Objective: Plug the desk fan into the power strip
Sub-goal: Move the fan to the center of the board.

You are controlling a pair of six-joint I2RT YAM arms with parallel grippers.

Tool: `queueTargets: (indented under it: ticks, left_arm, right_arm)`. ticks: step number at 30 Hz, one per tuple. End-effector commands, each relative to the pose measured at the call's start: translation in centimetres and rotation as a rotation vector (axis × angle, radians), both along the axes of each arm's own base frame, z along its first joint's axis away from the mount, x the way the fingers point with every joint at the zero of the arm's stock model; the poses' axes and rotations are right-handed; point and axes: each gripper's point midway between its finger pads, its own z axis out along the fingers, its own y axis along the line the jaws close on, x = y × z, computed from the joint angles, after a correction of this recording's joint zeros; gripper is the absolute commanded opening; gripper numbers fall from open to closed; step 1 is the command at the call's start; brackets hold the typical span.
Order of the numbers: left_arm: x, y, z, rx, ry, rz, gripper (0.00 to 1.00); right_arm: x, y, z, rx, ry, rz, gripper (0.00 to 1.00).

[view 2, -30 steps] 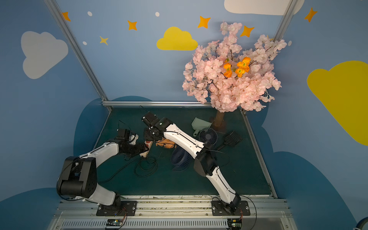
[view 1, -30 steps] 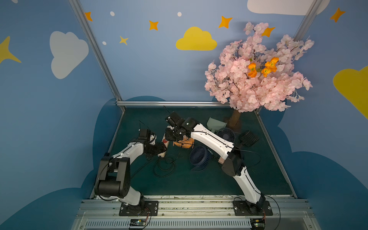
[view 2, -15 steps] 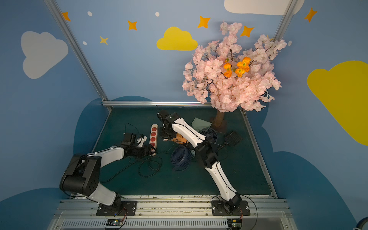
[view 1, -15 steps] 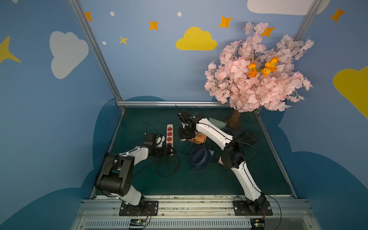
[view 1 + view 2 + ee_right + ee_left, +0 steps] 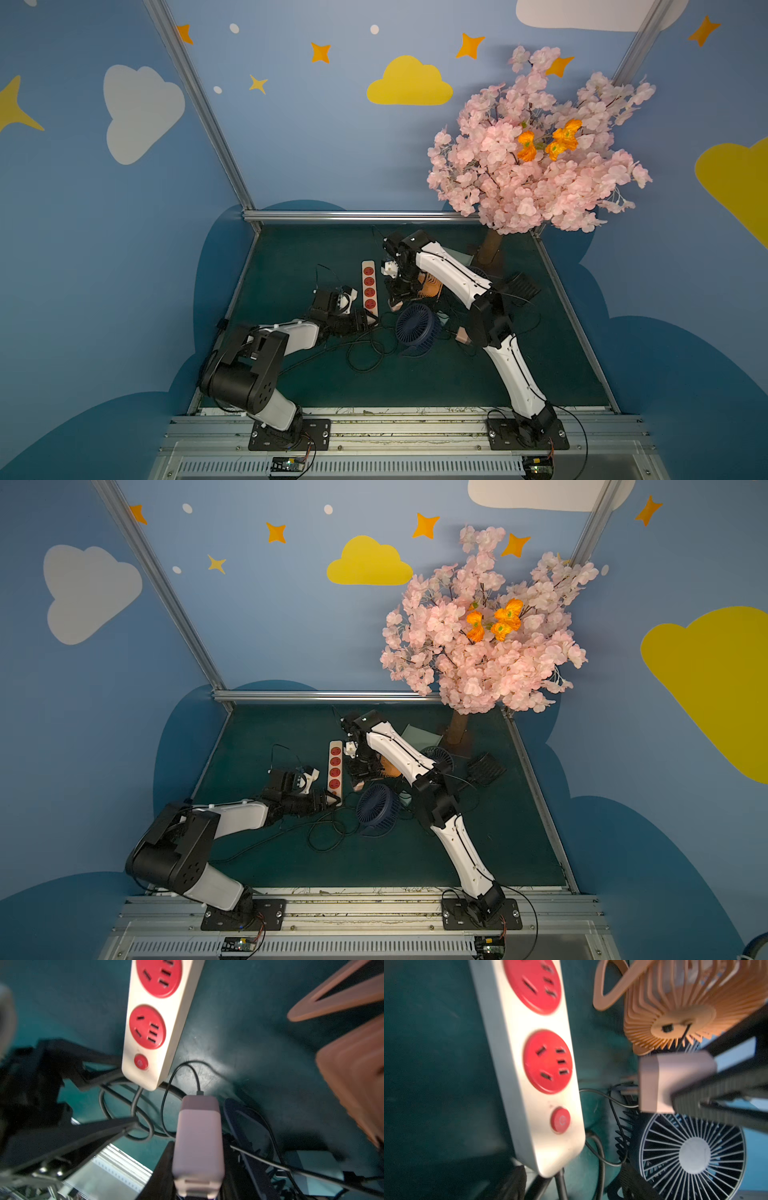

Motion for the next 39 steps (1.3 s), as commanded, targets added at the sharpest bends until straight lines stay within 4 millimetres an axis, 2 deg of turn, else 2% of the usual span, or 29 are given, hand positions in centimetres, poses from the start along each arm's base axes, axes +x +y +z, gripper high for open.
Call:
queueTargets:
  ticks: [1, 5, 9, 12, 20, 24, 27, 32, 35, 39]
  left_arm:
    - [2.4, 0.9, 1.0, -0.02, -0.012, 0.049, 0.71]
    - [4.3, 0.7, 1.5, -0.037, -0.022, 0.047, 0.66]
    - [4.5, 0.4, 0.1, -0.042, 0.043, 0.035, 0.65]
    - [4.2, -0.3, -0.8, -0.065, 0.077, 0.01, 0.64]
    - [2.2, -4.0, -1.5, -0.092, 0.113, -0.104, 0.48]
    - [1.5, -5.3, -1.9, -0.097, 0.103, -0.126, 0.43]
    - [1.4, -5.3, -2.3, -0.106, 0.117, -0.111, 0.43]
    - [0.8, -5.3, -2.0, -0.116, 0.124, -0.098, 0.55]
    - [0.4, -5.1, -1.7, -0.118, 0.122, -0.097, 0.55]
    - [-0.3, -5.0, -2.0, -0.108, 0.143, -0.106, 0.49]
  right_arm:
    - [-0.6, 0.3, 3.0, 0.046, -0.029, 0.064, 0.0]
    - [-0.2, 1.6, 3.9, 0.089, -0.024, 0.001, 0.0]
    - [-0.2, 2.6, 3.5, 0.106, 0.009, -0.062, 0.0]
    - [0.1, 2.4, 2.9, 0.092, 0.024, -0.095, 0.0]
    - [-0.1, 1.2, 2.6, 0.061, 0.057, -0.101, 0.0]
    - [-0.3, 0.1, 1.6, 0.016, 0.082, -0.087, 0.0]
    - [0.0, -0.7, 0.8, -0.027, 0.089, -0.103, 0.0]
    - [-0.4, -1.8, 0.0, -0.1, 0.132, -0.18, 0.0]
    - [-0.8, -2.0, -0.7, -0.124, 0.201, -0.274, 0.0]
    - [-1.1, -1.6, -1.2, -0.128, 0.25, -0.33, 0.0]
